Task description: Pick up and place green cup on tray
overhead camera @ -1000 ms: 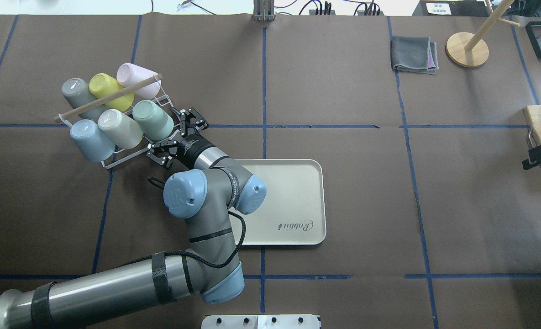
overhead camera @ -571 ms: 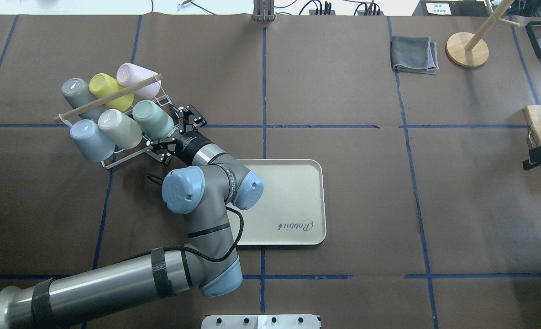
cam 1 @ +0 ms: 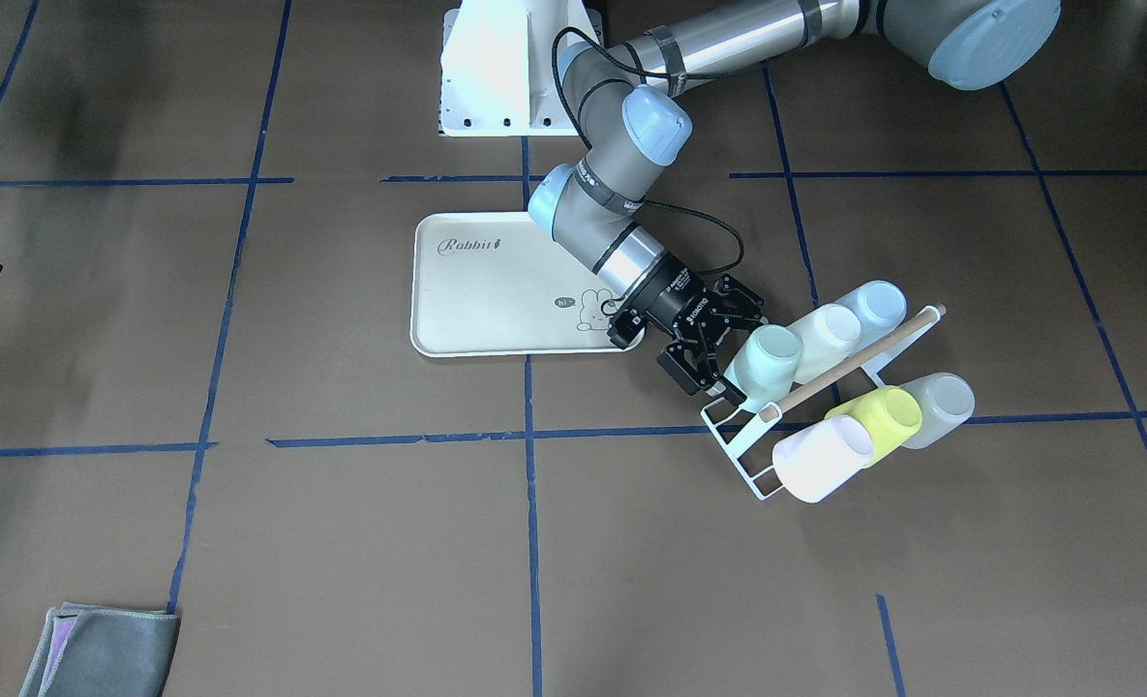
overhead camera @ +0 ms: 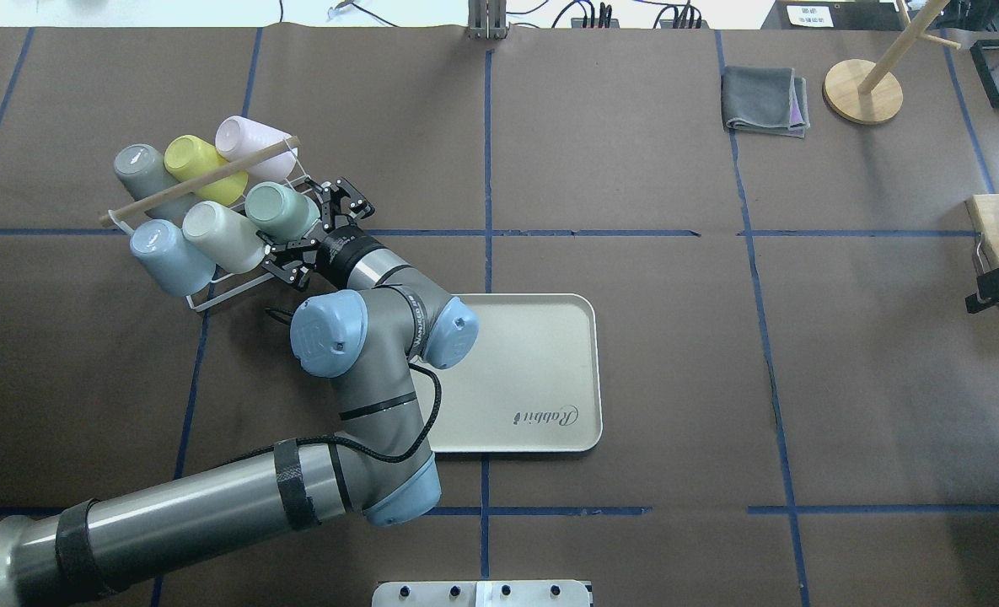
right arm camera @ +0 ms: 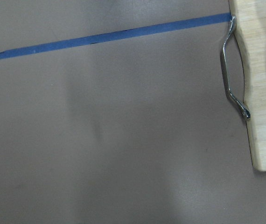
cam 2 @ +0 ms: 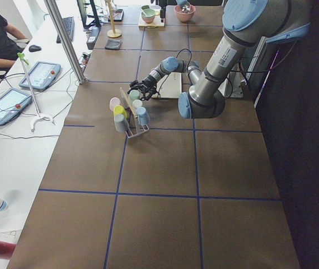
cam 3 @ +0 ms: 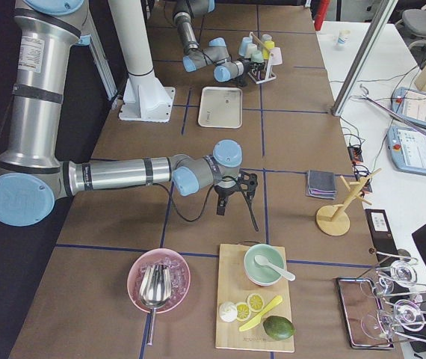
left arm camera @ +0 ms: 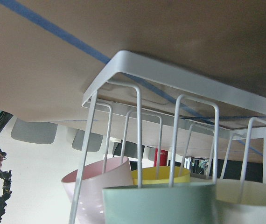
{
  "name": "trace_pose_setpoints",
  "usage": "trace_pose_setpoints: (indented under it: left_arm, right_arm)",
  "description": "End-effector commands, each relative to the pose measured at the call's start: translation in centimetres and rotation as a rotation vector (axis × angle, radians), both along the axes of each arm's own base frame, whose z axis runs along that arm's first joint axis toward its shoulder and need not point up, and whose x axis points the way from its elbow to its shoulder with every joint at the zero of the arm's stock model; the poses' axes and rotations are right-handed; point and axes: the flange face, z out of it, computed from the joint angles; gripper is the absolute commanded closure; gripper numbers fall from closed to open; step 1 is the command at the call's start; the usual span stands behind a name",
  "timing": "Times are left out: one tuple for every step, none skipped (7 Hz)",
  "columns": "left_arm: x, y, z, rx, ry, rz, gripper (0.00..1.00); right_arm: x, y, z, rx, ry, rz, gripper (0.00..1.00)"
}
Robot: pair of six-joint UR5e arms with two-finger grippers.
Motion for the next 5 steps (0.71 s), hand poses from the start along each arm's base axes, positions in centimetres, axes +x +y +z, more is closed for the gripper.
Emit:
trace_pose_setpoints:
  left_arm:
    - [0.46,-0.75,1.27,0.005,0.002,0.004,0.00]
    - [0.50,-0.77,1.04,0.008,0.008,0.006,0.00]
    - [0.52,-0.77,1.04,0.007,0.011,0.006,0.00]
    - [0.50,-0.76,0.62,0.012,0.023,0.005,0.04]
    - [0.26,-0.78,0.55,0.014,0.025,0.002,0.05]
  right_arm:
    - [2.70,-0.47,0.68,0.019,-0.008,0.014,0.00]
    - [2.79,-0.54,0.65,0.020,-0.012,0.015,0.00]
    - [2.76,-0.58,0.57,0.021,-0.016,0.013,0.00]
    - [2.64,-0.57,0.29,0.019,-0.032,0.008,0.00]
    - [2.58,-0.60,0.11,0.020,-0.038,0.006,0.00]
